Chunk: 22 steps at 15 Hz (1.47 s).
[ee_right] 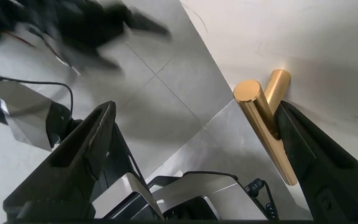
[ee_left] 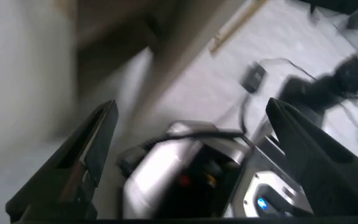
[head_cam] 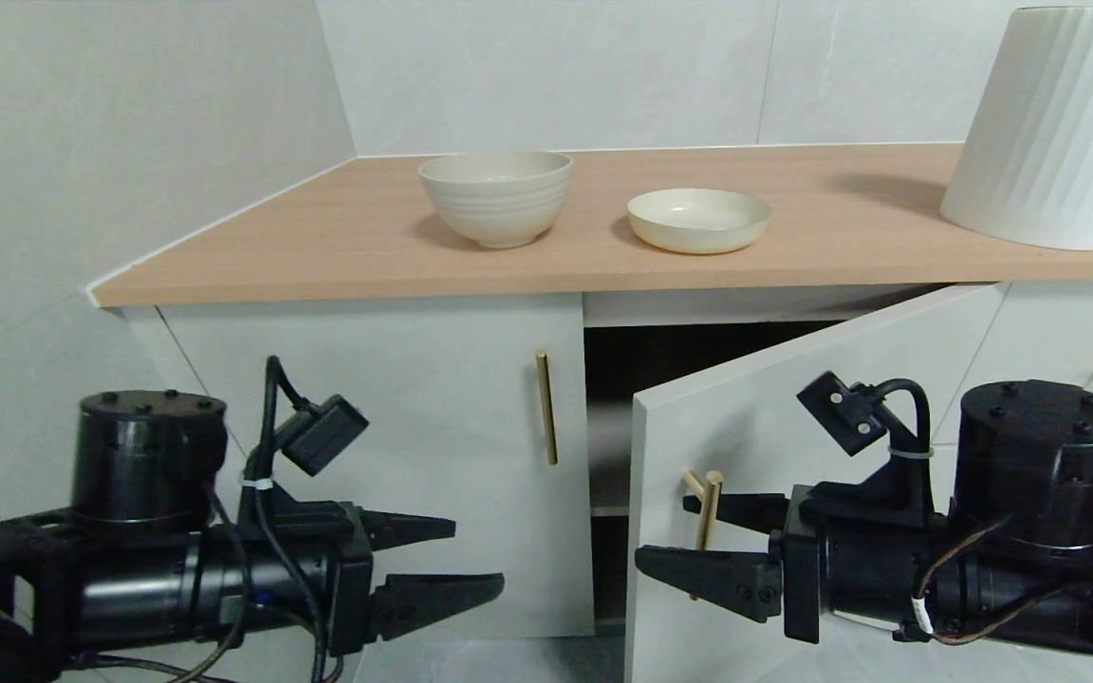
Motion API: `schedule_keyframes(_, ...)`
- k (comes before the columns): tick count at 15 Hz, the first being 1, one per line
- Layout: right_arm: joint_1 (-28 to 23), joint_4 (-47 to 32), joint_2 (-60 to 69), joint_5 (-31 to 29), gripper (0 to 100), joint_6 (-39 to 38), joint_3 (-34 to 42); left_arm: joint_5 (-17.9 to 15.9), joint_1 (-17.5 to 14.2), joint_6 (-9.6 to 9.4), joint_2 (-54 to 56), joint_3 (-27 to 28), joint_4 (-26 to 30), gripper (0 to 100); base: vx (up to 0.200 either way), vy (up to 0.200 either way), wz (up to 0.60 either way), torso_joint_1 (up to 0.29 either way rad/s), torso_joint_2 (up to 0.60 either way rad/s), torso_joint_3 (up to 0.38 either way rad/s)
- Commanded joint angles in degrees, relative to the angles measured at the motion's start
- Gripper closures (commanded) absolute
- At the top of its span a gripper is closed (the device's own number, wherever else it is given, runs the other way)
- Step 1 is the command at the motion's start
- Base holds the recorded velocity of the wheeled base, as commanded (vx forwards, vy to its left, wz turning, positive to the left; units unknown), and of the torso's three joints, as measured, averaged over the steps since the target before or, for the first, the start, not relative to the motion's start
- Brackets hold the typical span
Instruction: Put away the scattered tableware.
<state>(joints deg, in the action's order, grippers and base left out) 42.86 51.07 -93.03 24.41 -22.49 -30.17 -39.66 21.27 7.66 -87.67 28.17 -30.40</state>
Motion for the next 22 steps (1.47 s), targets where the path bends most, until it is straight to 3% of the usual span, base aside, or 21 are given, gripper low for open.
schedule_keyframes(1, 0.0, -0.1, -0.3, -0.1, 0, 0.0, 0.0, 0.3, 3.5, 2.54, -7.2, -2.1, -4.8, 0, 0.000, 0.000, 0.00, 0.000, 0.00, 0.000)
schedule_keyframes(2, 0.0, -0.1, -0.3, -0.1, 0, 0.0, 0.0, 0.5, 3.8, 2.80, -7.3, -2.1, -4.8, 0, 0.000, 0.000, 0.00, 0.000, 0.00, 0.000)
schedule_keyframes(3, 0.0, -0.1, -0.4, -0.1, 0, 0.0, 0.0, 1.6, 4.8, 4.74, -8.0, -1.8, -5.2, 0, 0.000, 0.000, 0.00, 0.000, 0.00, 0.000)
schedule_keyframes(8, 0.0, -0.1, -0.6, -0.1, 0, 0.0, 0.1, 2.8, 5.8, 4.82, -9.0, -1.8, -6.1, 0, 0.000, 0.000, 0.00, 0.000, 0.00, 0.000)
schedule_keyframes(9, 0.0, -0.1, -0.8, 0.0, 0, 0.0, 0.2, 3.4, 6.2, 4.82, -9.2, -1.8, -6.1, 100, 0.000, 0.000, 0.00, 0.000, 0.00, 0.000)
schedule_keyframes(13, 0.0, -0.1, -0.9, 0.0, 0, 0.2, 0.4, 4.4, 7.3, 4.91, -11.3, 0.5, -10.0, 100, 0.000, 0.000, 0.00, 0.000, 0.00, 0.000)
schedule_keyframes(16, 0.0, -0.1, -0.8, 0.0, 0, 0.2, 0.5, 4.5, 9.8, 6.32, -14.4, 3.7, -13.5, 100, 0.000, 0.000, 0.00, 0.000, 0.00, 0.000)
schedule_keyframes(21, 0.1, -0.1, 0.5, 0.0, 0, 0.2, 0.6, 9.6, 14.0, 6.49, -29.1, 6.7, -35.3, 100, 0.000, 0.000, 0.00, 0.000, 0.00, 0.000)
schedule_keyframes(22, 0.1, -0.1, 1.0, 0.1, 0, 0.2, 1.0, 10.9, 14.7, 7.99, -33.3, 7.2, -42.3, 100, 0.000, 0.000, 0.00, 0.000, 0.00, 0.000)
